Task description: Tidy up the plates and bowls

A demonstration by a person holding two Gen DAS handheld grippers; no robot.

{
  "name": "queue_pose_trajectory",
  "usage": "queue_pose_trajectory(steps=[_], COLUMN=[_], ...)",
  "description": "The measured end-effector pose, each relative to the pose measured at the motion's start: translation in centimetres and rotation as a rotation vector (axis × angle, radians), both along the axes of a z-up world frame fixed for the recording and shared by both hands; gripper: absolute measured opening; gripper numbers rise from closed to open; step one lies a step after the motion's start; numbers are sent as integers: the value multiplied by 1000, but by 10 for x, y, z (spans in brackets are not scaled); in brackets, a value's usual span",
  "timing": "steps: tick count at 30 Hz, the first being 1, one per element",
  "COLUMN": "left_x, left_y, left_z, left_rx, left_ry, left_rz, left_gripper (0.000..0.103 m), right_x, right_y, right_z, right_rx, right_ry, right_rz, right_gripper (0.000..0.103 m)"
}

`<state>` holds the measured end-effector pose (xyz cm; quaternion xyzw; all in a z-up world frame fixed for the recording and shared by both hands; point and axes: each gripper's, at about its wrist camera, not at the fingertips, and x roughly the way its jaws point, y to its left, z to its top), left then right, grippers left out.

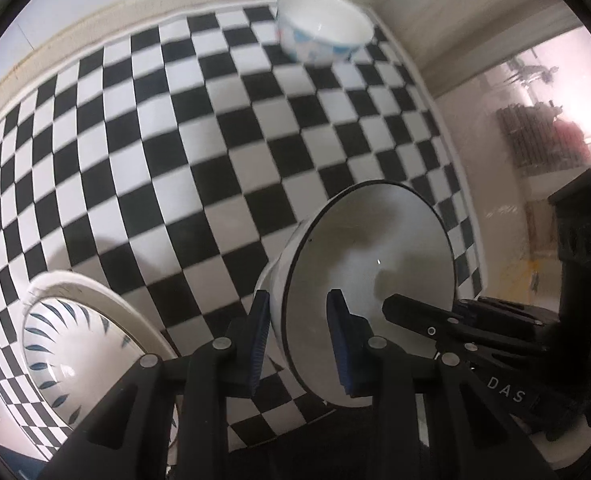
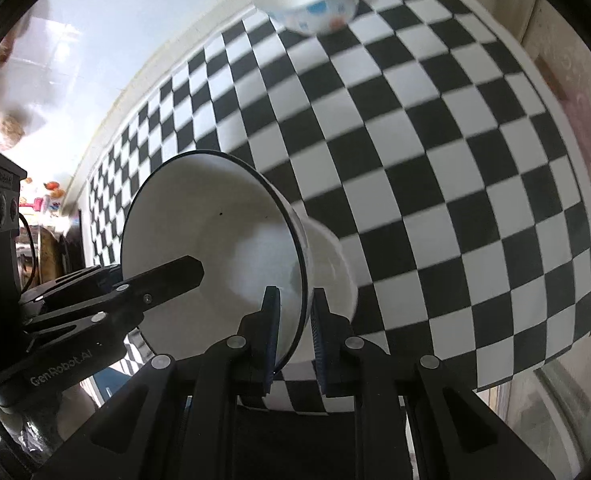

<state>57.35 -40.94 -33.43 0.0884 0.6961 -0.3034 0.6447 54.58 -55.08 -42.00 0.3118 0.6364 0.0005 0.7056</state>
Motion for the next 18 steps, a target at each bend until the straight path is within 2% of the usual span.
queue_pose_trajectory(steps=[9,18], left_x=[-9,-12], left_y=[-11,-14], left_z=[-32,-37], left_rx=[87,131], left_ry=[72,98], left_rz=[-26,-54], left_gripper=[26,26], right_x=[-9,5], right_y=[-1,4], right_z=[-38,-33], right_rx=[10,-20], right_ry=[65,90], right_rz=[15,51], right_gripper=[17,17])
